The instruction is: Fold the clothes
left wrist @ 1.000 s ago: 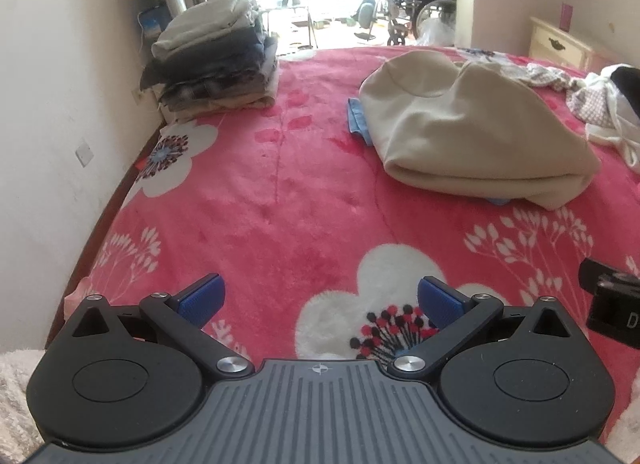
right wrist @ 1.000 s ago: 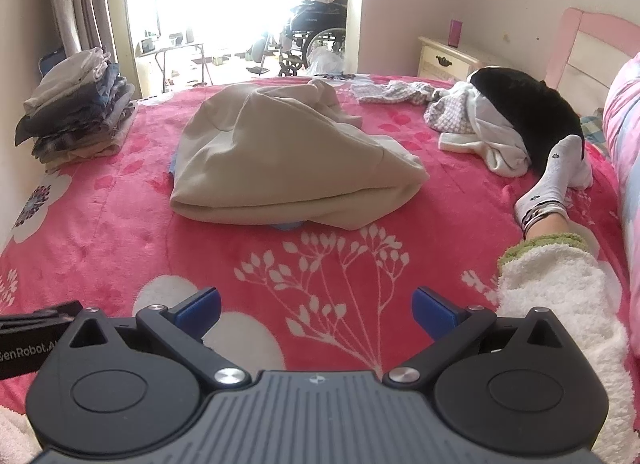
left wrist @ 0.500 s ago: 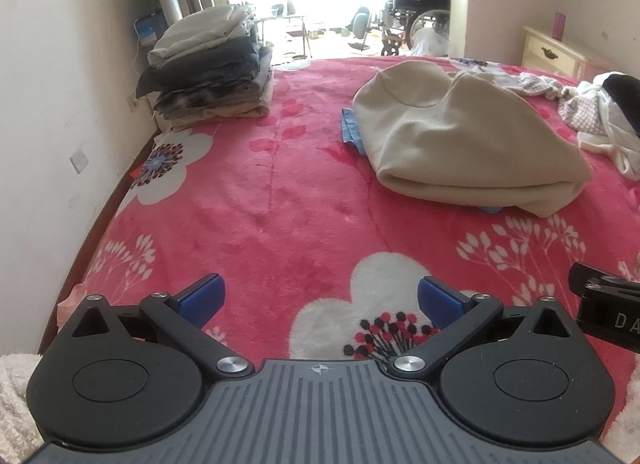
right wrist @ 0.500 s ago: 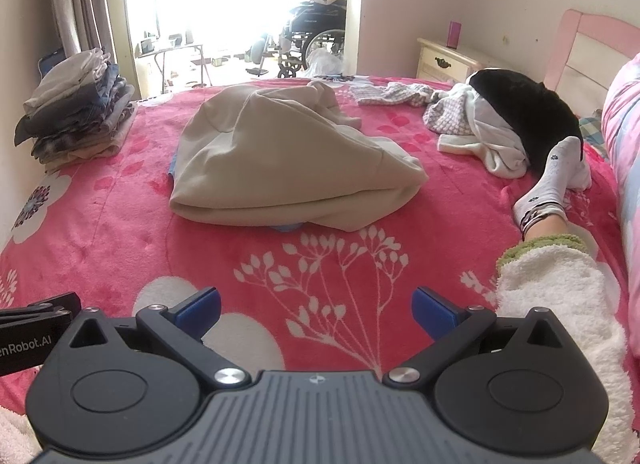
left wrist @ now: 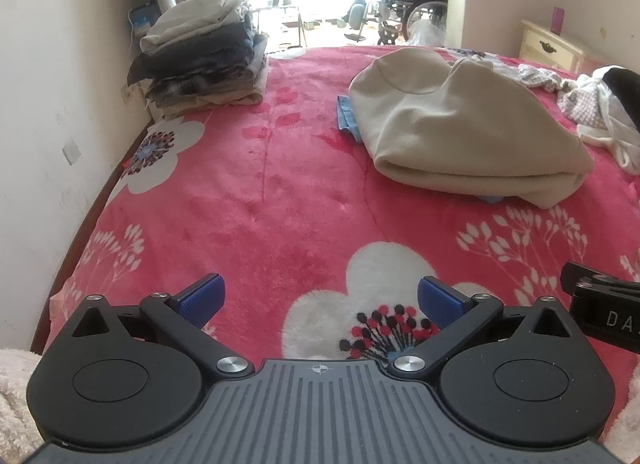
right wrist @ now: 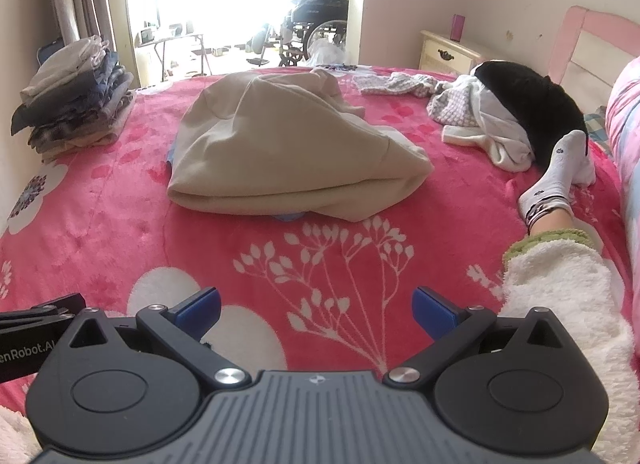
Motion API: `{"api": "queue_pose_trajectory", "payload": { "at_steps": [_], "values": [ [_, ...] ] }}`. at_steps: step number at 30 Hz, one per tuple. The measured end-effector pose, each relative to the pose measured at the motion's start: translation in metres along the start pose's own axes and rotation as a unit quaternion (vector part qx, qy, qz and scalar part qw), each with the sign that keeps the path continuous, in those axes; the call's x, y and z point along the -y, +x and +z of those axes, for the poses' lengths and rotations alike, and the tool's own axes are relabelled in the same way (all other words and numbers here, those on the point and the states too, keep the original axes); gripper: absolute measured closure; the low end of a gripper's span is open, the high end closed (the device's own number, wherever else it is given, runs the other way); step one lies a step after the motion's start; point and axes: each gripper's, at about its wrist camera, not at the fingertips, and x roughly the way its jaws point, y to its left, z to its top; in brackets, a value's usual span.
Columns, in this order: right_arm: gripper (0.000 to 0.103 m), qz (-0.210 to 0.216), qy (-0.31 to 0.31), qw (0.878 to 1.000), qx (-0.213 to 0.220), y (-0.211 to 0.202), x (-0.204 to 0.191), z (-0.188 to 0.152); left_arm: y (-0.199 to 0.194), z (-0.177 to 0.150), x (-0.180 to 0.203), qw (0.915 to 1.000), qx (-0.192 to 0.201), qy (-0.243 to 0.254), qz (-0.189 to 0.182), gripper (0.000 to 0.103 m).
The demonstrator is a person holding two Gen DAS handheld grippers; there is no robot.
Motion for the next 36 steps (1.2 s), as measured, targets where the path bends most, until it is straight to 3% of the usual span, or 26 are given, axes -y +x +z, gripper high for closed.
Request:
{"api": "queue_pose_trajectory", "payload": {
  "at_steps": [18,23,29,36],
  "values": [
    [0.000,0.005,0.004,1.000,-0.014,0.024,0.004,-0.004,0.031,-0.002,-0.002,0.9996,-0.026,0.002,0.006,0.000],
    [0.000,0.011,-0.007,1.000,-0.008,0.034,0.004,-0.007,0.050,0.001,-0.003,0.9992,-0.039,-0.001,-0.010,0.000],
    [0.000,0.030,-0.036,0.997,0.058,0.035,0.009,0.003,0.074,0.022,0.004,0.9991,-0.016,0.015,-0.036,0.000],
    [0.000,0.057,-0.062,0.983,0.162,0.039,0.020,0.063,0.097,0.064,0.027,0.9904,0.074,0.064,-0.097,0.005]
  ]
}}
